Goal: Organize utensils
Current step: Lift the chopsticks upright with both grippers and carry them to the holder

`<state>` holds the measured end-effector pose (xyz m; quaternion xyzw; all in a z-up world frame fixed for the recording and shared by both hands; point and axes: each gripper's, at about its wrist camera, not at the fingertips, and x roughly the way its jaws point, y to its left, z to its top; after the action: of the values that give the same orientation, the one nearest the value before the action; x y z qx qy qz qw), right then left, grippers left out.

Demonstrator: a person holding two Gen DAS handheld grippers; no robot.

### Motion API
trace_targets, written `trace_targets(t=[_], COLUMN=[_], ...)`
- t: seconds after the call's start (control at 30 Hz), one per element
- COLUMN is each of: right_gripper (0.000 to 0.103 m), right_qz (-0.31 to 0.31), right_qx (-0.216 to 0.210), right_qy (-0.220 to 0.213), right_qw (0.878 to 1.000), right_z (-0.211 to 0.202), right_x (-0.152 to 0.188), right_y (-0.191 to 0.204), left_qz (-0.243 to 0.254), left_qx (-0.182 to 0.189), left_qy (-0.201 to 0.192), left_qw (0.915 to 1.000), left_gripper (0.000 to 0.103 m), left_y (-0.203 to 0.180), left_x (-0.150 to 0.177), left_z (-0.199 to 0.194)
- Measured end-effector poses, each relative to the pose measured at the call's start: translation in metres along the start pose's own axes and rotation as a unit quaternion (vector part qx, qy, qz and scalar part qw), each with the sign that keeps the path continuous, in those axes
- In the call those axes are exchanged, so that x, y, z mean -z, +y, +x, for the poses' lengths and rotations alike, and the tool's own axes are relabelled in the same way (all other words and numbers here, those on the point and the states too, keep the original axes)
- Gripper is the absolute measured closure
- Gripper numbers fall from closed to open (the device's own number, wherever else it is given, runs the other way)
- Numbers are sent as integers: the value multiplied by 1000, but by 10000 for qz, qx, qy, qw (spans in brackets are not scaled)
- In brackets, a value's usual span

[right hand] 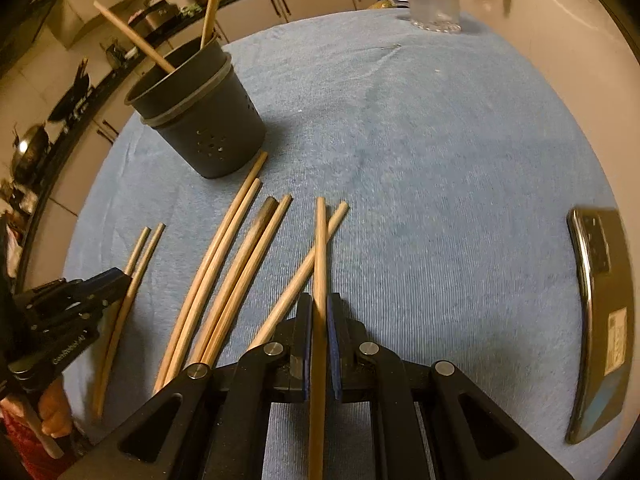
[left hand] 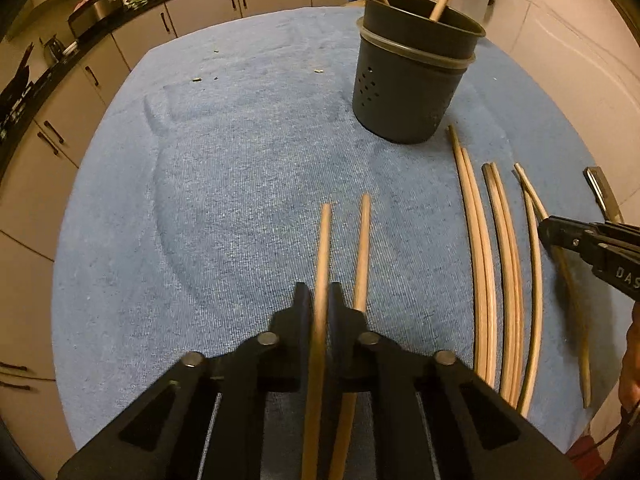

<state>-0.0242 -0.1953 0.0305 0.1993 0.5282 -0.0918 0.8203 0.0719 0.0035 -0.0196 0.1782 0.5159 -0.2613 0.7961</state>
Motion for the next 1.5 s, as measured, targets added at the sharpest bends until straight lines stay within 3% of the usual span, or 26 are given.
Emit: trace_targets(t=[0.1,0.23,0.47,0.7,1.1,1.5], right_gripper=[95,96,95,95,95,95], right_qz=[-16,34,51,-48,-35,-26], right_qx=[53,-155,-687,-933,-1014,-1029], right_qy=[-17,-264,-1227,-2086,-2333,-2422], right_qw=[10000,9995,9900,9735,9671,9648], right_z=[0,-12,-61,-104,-121,-129], right_x=[-2,-1,0,9,13,16], right_y=[3,4,13,24,29,28], left_qz=[-194,-376,-758,-954,-970,-920], left_qx=[240,442,656,621,484,319], left_qy=[-78,-478,-1442,-2017,-2169,-2038], left_qw=[9995,9972,9845,9728,9702,9742], left_gripper=[97,97,97,97,97,97], left_y=[9,16,30,31,31,30], left_x=[3,7,7,5,13,9], left_z=[-3,-21,-82,-123,-143,-146])
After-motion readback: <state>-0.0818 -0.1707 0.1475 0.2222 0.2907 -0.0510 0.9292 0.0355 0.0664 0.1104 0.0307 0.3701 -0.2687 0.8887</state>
